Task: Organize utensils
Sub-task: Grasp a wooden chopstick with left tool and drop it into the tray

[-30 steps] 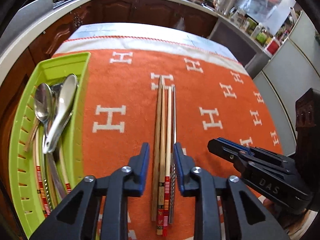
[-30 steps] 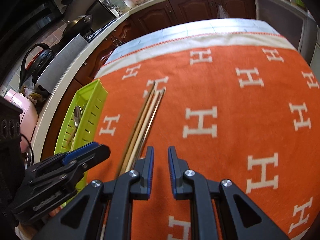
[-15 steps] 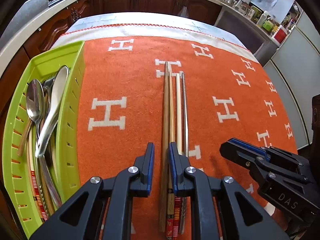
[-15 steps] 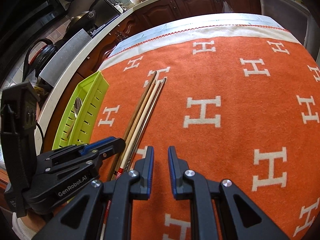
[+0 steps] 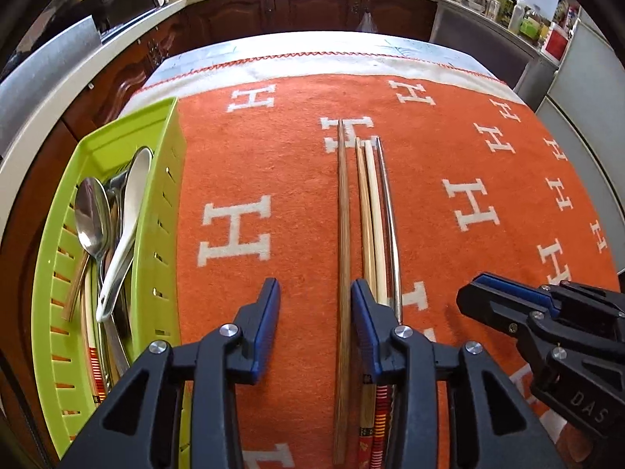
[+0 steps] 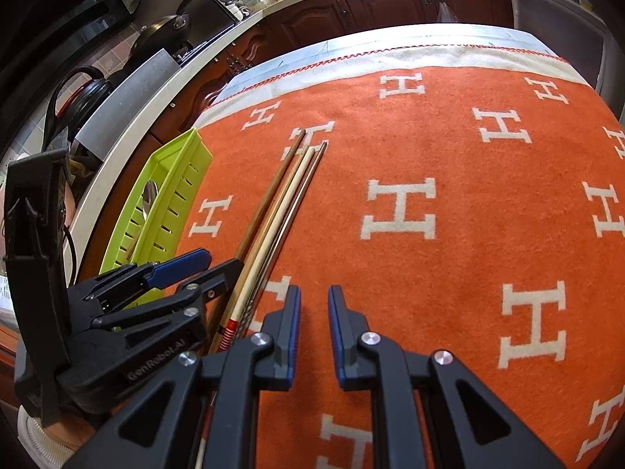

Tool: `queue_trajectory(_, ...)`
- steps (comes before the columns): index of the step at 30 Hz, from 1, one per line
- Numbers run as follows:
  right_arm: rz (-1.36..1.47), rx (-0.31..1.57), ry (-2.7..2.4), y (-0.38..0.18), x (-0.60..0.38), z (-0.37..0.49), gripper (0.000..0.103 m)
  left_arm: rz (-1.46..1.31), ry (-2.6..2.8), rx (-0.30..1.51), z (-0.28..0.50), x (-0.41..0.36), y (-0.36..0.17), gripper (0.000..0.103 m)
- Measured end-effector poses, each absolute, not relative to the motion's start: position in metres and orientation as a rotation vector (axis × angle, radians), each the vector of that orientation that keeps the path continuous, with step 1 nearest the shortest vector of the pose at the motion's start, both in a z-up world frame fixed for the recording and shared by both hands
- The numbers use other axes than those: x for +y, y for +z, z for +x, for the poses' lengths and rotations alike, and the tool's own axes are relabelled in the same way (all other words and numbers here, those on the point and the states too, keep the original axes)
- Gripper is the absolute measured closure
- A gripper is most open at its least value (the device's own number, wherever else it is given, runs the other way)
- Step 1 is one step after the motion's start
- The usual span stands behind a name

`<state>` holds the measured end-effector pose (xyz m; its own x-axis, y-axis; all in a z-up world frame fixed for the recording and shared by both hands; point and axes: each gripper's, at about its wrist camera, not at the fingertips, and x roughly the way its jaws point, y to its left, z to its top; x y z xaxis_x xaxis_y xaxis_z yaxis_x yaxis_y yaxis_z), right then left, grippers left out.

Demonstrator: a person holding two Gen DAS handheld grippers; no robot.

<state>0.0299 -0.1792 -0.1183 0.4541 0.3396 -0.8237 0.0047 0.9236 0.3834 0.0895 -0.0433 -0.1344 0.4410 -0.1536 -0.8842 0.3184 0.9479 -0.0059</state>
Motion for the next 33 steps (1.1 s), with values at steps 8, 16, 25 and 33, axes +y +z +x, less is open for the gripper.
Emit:
queue_trajectory(8, 0.343, 1.095, 0.216, -0.121, -0.174, 0.030, 0.089, 0.158, -0.326, 1.074, 0.089, -0.045, -0.133, 0.096)
queue_trajectory(16, 0.339, 1.096, 0.214, -0.122, -0.173, 0.029, 0.089, 0.063, -0.345, 1.107, 0.090, -0.037, -0.132, 0.099)
queue_trajectory(25, 0.332, 1.100, 0.218, -0.121, -0.168, 0.027, 0.089, 0.008, -0.400, 1.029, 0.074, -0.028, -0.088, 0.099)
queue_trajectory(33, 0.349, 1.106, 0.238, -0.119, -0.162, 0.027, 0.089, -0.024, -0.258, 0.935, 0.059, 0.040, -0.045, 0.099)
